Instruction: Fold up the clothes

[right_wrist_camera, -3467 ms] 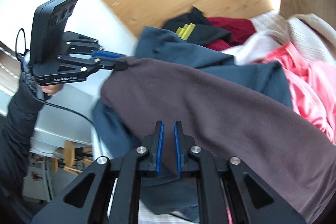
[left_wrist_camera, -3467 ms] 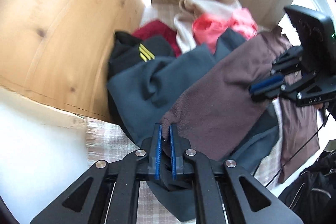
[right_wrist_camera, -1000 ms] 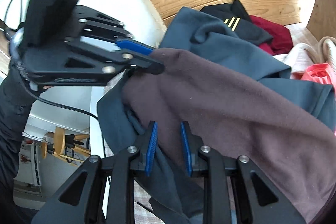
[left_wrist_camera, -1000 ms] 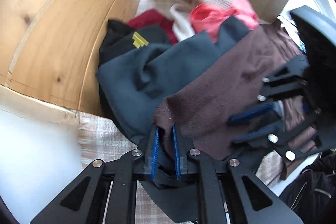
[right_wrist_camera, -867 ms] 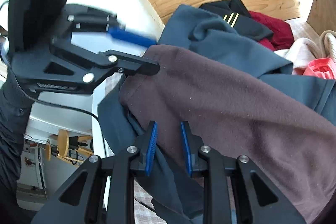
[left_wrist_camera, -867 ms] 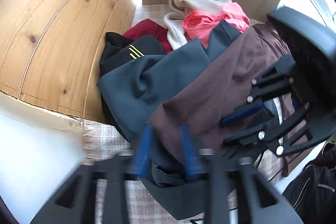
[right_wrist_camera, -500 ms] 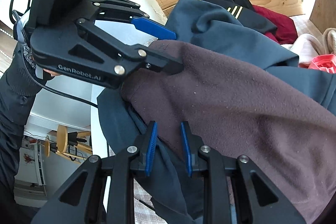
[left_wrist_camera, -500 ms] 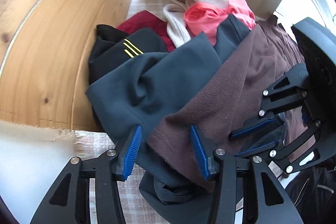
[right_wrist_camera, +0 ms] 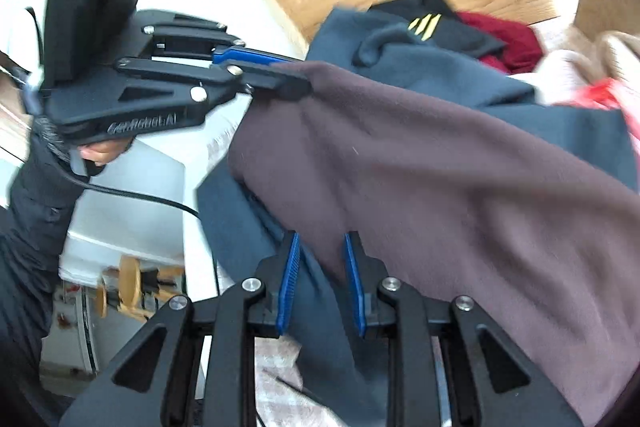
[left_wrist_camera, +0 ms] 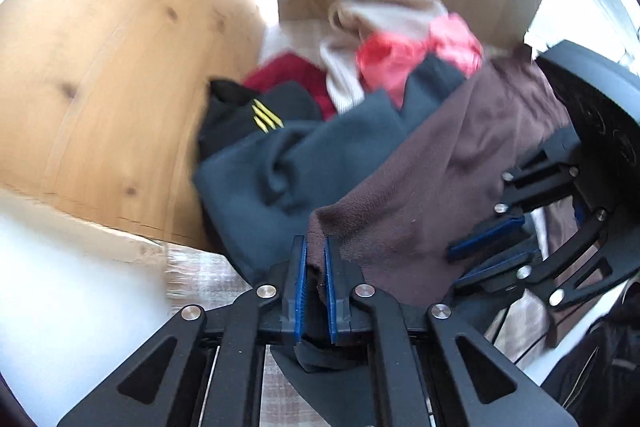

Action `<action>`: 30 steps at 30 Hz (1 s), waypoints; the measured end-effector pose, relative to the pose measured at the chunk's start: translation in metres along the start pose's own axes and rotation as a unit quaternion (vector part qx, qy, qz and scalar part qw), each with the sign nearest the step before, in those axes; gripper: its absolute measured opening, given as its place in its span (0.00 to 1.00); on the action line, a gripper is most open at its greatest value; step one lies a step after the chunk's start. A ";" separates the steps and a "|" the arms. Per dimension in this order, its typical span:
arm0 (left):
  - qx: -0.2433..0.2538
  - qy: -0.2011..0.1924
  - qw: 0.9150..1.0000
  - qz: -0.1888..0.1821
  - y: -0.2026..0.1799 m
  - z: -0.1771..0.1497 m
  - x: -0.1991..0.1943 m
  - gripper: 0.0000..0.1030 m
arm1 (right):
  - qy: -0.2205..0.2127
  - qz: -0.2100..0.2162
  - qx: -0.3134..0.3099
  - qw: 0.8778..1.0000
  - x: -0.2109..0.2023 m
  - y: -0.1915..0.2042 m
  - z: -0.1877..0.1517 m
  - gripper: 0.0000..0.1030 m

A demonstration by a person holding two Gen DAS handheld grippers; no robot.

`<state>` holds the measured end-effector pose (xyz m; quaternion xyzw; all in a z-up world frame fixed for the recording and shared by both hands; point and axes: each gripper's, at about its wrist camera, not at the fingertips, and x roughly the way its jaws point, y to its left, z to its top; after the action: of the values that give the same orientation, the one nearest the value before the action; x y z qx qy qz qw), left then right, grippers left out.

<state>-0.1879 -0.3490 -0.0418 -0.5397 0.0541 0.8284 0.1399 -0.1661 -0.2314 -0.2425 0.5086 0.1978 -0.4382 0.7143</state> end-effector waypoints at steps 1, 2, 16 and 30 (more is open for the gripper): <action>-0.008 -0.013 1.000 0.000 -0.001 0.001 -0.011 0.05 | -0.015 -0.002 0.009 1.000 -0.021 -0.009 -0.011 0.23; -0.012 -0.024 1.000 0.001 -0.004 0.003 -0.022 0.05 | -0.030 -0.008 0.017 0.999 -0.044 -0.019 -0.023 0.23; 0.023 -0.101 0.994 0.040 -0.101 0.048 -0.138 0.05 | 0.009 -0.152 0.199 0.968 -0.144 -0.231 -0.141 0.22; 0.157 -0.076 0.981 -0.082 -0.299 -0.039 -0.159 0.05 | -0.020 -0.072 0.284 0.956 -0.142 -0.276 -0.169 0.20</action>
<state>-0.0069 -0.1001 0.1053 -0.4493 0.1285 0.8337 0.2943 -0.4435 -0.0458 -0.3603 0.6661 0.0870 -0.5365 0.5107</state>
